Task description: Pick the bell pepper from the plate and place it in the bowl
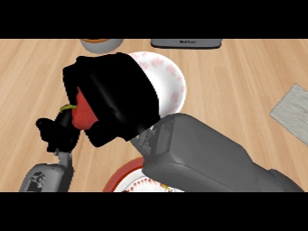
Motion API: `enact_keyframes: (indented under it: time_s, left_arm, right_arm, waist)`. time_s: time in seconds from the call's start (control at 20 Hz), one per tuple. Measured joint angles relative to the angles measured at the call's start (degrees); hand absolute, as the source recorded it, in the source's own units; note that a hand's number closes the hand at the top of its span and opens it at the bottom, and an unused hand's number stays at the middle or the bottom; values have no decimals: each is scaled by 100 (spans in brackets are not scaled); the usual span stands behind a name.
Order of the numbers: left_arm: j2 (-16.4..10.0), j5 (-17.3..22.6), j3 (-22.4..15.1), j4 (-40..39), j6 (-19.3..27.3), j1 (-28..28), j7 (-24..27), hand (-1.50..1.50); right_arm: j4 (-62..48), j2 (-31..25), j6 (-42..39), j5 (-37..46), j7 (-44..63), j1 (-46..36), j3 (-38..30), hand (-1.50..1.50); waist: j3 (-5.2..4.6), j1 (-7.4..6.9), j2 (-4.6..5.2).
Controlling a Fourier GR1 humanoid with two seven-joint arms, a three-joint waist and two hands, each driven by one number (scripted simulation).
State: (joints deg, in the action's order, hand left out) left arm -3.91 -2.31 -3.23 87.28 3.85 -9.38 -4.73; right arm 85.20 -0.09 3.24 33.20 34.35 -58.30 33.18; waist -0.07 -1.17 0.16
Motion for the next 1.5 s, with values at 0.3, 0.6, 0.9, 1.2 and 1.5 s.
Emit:
enact_keyframes:
  time_s: [0.3,0.6,0.9,1.2,1.5]
  left_arm:
    - [-43,44,37,135,-74,39,-66,0]
    - [8,8,2,168,-62,34,-103,0]
    - [112,-121,-113,185,32,52,-95,0]
    - [222,-195,-144,11,108,-45,-5,0]
    - [191,-202,-164,185,82,62,-113,0]
  right_arm:
    - [-1517,4,399,145,-999,-200,-377,150]
    - [-3051,3,852,107,-1925,-413,-590,150]
    - [-4179,5,556,-490,-2741,-384,-923,-150]
    - [-4801,8,94,-1243,-3692,-435,-1150,-150]
    - [-4766,9,278,-1936,-4427,-460,-1596,-150]
  waist:
    - [4,3,10]
    - [4,-27,22]
    - [6,-62,40]
    - [7,-84,45]
    - [9,-60,24]
